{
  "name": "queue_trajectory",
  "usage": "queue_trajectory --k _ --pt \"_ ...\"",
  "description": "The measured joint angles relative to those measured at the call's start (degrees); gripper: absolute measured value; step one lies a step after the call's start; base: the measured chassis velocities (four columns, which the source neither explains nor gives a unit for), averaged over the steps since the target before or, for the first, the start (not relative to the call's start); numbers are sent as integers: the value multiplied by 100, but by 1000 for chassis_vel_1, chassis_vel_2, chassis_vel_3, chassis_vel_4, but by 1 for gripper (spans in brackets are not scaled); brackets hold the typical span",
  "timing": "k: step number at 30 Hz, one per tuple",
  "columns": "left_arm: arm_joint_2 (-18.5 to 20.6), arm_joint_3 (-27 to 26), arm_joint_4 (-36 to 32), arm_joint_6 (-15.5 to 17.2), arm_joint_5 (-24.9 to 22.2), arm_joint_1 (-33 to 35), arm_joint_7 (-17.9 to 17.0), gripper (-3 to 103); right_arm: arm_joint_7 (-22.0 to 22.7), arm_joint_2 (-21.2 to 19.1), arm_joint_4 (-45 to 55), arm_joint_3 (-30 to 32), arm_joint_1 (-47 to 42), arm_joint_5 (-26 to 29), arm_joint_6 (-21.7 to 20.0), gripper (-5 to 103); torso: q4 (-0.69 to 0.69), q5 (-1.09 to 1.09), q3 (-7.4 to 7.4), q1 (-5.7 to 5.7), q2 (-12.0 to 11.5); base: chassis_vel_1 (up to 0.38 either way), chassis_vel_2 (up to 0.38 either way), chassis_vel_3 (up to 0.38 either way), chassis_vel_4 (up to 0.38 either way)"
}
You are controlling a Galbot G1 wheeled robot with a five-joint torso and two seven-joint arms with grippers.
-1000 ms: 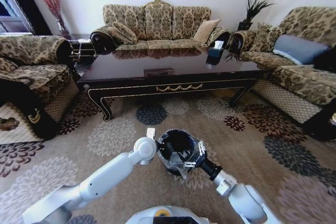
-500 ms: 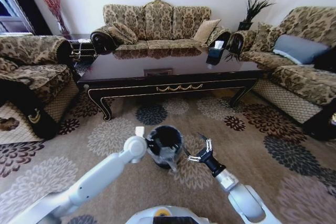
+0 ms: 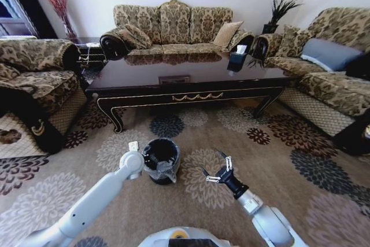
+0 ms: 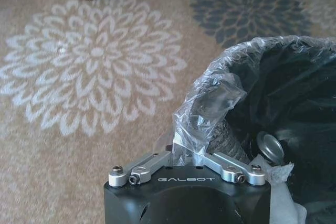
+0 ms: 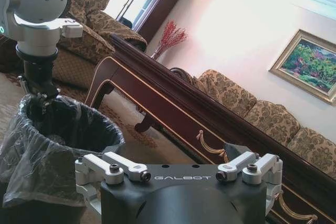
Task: Move to the front of the table and pick up the trash from the floor, then place it into the trash bin.
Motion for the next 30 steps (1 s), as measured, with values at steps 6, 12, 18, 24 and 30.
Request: queue_trajectory --k 6,12,18,24,30 --pt "-17 -6 61 37 -148 15 -84 7 -5 5 -9 34 -50 -30 28 100 1 0 0 0 0 0 0 0 0" --pt "8 -13 -87 104 -204 18 -93 28 -7 15 -19 39 -51 -63 27 100 0 0 0 0 0 0 0 0 0" --pt "181 -184 -532 169 -158 173 -97 50 -7 16 -20 54 -77 -73 5 100 0 -1 -1 0 0 0 0 0 0" --pt "469 -421 -1044 311 30 501 -32 67 15 47 -12 73 -136 -101 -13 100 1 -1 0 0 0 0 0 0 0" --pt "867 -1507 -1670 29 3263 2146 1656 97 590 355 222 278 -492 659 -370 100 -1 -4 0 0 0 0 0 0 0"
